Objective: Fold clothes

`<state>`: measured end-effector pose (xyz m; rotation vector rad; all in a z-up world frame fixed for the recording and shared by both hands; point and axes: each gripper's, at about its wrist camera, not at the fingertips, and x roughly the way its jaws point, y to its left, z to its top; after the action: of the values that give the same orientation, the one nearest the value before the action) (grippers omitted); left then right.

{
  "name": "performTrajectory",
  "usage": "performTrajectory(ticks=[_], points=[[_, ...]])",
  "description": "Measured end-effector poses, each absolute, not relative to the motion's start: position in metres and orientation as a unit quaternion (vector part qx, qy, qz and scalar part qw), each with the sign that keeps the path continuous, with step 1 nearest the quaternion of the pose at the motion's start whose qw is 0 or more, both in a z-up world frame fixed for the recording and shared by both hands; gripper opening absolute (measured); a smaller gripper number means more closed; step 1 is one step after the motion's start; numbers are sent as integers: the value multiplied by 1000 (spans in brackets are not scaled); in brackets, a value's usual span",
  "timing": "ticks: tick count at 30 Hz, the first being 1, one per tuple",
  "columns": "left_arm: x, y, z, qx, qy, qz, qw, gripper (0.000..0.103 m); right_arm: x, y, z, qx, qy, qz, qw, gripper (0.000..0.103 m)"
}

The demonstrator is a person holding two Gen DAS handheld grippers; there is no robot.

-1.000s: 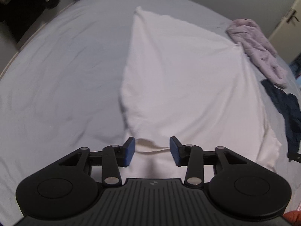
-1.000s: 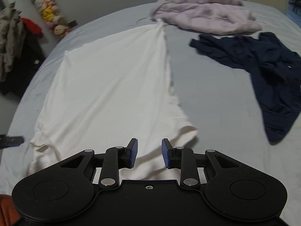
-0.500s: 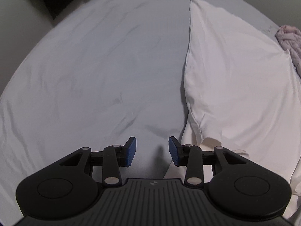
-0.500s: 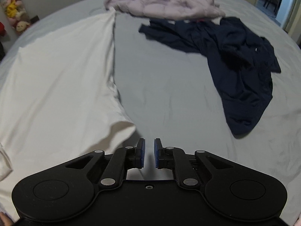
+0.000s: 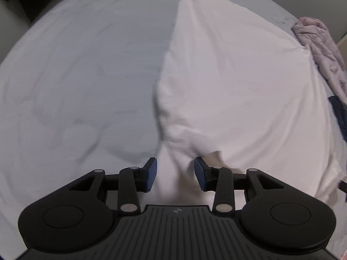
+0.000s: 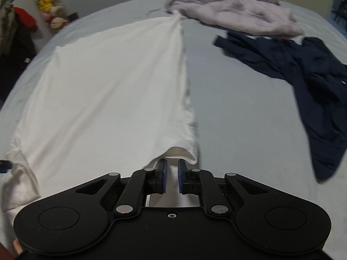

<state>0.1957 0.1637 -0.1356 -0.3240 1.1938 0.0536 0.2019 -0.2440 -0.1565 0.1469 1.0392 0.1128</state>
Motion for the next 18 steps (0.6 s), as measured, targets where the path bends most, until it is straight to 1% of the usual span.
performTrajectory(ticks=[13, 18], points=[[242, 118, -149, -173, 546, -50, 818, 36, 234, -208, -168, 100, 496, 132, 852, 10], [240, 115, -137, -174, 523, -73, 831, 38, 233, -218, -150, 114, 475, 132, 862, 10]])
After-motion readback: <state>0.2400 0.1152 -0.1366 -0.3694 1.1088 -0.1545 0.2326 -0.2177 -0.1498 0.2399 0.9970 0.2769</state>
